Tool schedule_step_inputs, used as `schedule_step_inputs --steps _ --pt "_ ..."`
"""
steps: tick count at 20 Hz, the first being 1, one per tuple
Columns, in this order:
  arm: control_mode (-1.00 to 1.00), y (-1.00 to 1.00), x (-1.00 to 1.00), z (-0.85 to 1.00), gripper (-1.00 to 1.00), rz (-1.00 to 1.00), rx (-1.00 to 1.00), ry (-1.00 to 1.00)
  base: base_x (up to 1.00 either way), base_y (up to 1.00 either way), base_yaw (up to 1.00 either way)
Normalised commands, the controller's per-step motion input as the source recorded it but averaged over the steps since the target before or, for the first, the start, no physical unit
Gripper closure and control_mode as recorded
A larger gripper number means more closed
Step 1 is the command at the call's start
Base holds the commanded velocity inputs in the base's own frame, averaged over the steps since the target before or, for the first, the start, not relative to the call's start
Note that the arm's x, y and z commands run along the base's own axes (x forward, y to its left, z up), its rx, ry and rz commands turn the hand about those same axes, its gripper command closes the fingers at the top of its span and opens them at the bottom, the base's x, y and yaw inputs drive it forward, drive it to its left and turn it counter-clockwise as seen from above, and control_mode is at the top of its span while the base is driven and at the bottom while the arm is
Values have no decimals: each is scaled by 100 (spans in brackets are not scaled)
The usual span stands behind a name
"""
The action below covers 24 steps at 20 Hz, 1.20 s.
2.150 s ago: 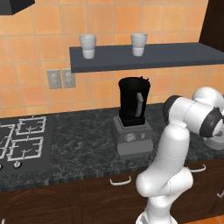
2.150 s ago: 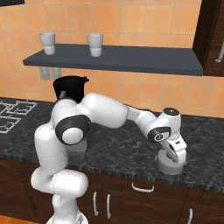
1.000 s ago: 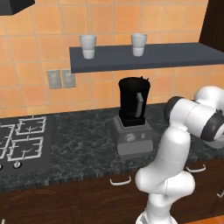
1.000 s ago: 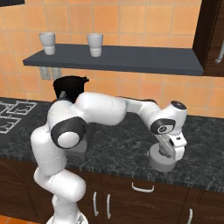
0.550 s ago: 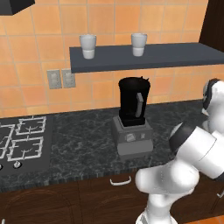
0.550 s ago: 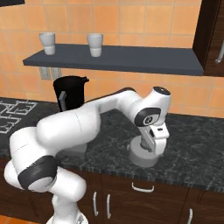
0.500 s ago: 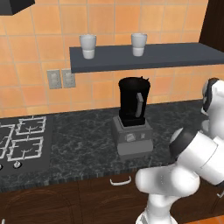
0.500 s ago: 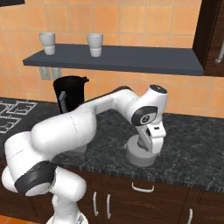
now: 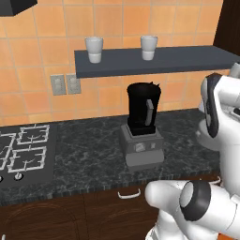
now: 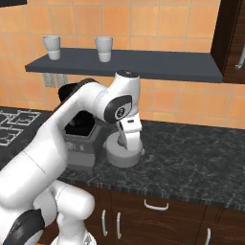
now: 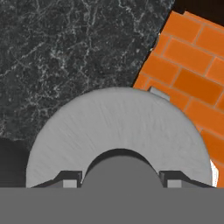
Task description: Close the lid blender by securely placing the lid on top.
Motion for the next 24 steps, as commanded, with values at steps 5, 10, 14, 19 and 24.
schedule_step_inputs --steps 5,10,14,19,24 --pt "-100 80 0 100 100 0 0 0 0 0 0" --pt "-100 83 1 100 100 0 -1 0 0 0 0" --pt "-100 64 2 100 100 0 0 0 0 0 0" --pt "-100 51 23 100 100 0 0 0 0 0 0" --pt "-100 44 58 46 100 0 0 0 0 0 0"
